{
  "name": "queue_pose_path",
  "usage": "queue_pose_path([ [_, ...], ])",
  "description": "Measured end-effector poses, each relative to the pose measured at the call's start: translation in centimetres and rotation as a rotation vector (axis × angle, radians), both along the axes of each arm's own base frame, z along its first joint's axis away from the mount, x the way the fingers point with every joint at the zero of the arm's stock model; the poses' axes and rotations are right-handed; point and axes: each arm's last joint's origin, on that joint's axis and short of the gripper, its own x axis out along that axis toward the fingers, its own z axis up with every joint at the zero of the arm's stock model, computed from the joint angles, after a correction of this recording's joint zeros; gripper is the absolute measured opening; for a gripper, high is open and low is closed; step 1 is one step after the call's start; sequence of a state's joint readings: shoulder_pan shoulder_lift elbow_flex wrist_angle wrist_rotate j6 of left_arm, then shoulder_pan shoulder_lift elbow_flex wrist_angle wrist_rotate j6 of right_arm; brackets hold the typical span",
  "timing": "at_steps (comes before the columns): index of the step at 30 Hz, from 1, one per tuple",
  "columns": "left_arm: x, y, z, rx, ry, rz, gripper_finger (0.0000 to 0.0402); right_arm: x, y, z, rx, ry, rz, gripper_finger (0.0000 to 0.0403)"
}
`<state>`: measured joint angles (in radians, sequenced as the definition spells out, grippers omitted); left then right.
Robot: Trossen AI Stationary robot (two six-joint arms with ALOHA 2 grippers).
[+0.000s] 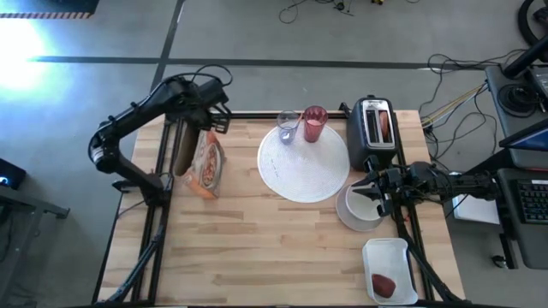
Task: Arrange a breakfast setting
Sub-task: Move the orange cereal box to the top left of the table
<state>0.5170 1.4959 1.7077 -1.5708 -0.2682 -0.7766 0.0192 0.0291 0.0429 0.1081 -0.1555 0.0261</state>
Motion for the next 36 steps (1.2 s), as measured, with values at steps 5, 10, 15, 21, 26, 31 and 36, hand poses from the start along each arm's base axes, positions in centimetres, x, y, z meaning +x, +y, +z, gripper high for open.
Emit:
queue_pose_path([
  [5, -1.3, -1.8, 1.5, -0.015, -0.105, 0.011, 0.0000, 0.0, 0.0, 0.0, 0.000, 0.000, 0.000, 0.0059],
  [10, -2.5, -3.4, 2.7, 0.000, -0.174, 0.012, 0.0000, 0.0, 0.0, 0.0, 0.000, 0.000, 0.000, 0.0059],
  [15, -2.8, -4.2, 3.1, 0.006, -0.203, 0.009, 0.0000, 0.0, 0.0, 0.0, 0.000, 0.000, 0.000, 0.0059],
  [21, -3.1, -4.7, 3.3, 0.012, -0.218, 0.003, 0.0000, 0.0, 0.0, 0.0, 0.000, 0.000, 0.000, 0.0059],
  [26, -4.1, -5.4, 4.1, 0.040, -0.250, -0.008, 0.0000, 0.0, 0.0, 0.0, 0.000, 0.000, 0.000, 0.0059],
  [31, -5.0, -6.8, 5.1, 0.144, -0.270, -0.045, 0.0000, 0.0, 0.0, 0.0, 0.000, -0.001, 0.000, 0.0059],
  [36, -5.5, -9.2, 5.6, 0.202, -0.314, -0.099, 0.0000, 0.0, 0.0, 0.0, 0.000, 0.000, 0.000, 0.0059],
])
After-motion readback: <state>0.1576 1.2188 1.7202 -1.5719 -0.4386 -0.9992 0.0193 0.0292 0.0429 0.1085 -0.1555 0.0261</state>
